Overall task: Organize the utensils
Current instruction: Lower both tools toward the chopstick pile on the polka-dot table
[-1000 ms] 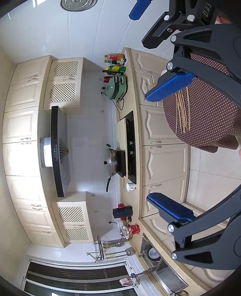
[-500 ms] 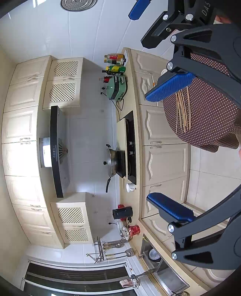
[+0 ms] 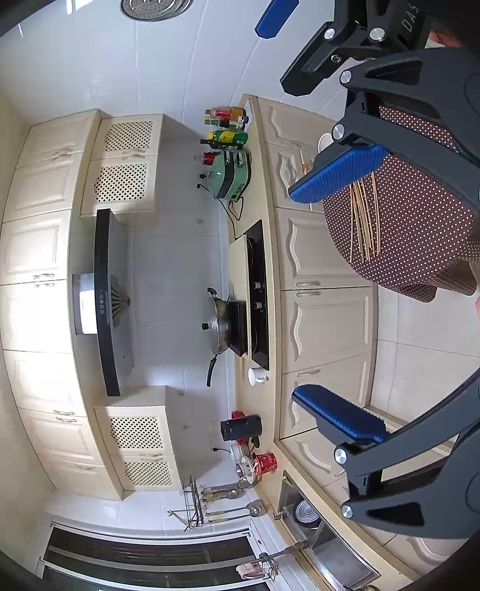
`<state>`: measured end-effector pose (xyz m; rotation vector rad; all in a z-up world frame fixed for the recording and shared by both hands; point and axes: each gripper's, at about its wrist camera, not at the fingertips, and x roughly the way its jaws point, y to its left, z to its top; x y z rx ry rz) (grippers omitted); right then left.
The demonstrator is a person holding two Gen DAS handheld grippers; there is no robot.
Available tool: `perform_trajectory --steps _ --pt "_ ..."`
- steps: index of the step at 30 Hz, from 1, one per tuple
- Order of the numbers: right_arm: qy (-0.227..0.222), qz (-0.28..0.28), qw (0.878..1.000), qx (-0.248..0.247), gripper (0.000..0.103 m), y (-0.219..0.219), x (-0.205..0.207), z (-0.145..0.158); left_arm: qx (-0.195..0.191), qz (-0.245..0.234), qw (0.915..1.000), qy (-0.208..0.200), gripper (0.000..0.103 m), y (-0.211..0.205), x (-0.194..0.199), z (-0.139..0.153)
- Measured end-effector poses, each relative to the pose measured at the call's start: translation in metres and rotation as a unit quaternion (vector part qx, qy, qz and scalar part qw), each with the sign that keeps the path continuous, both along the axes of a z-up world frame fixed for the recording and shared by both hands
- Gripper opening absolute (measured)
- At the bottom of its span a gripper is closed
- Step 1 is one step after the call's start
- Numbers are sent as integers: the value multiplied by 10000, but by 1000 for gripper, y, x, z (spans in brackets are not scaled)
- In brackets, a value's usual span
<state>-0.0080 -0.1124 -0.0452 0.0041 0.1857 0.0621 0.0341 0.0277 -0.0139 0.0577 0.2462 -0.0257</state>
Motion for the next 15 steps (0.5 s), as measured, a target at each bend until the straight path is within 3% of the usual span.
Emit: perform_trajectory --steps 7,15 --pt "142 7 9999 -2 96 8 15 -3 -12 18 9999 126 97 10 19 -10" --pt "850 121 9962 -133 96 9 66 -23 -48 -51 9974 715 97 10 64 -40"
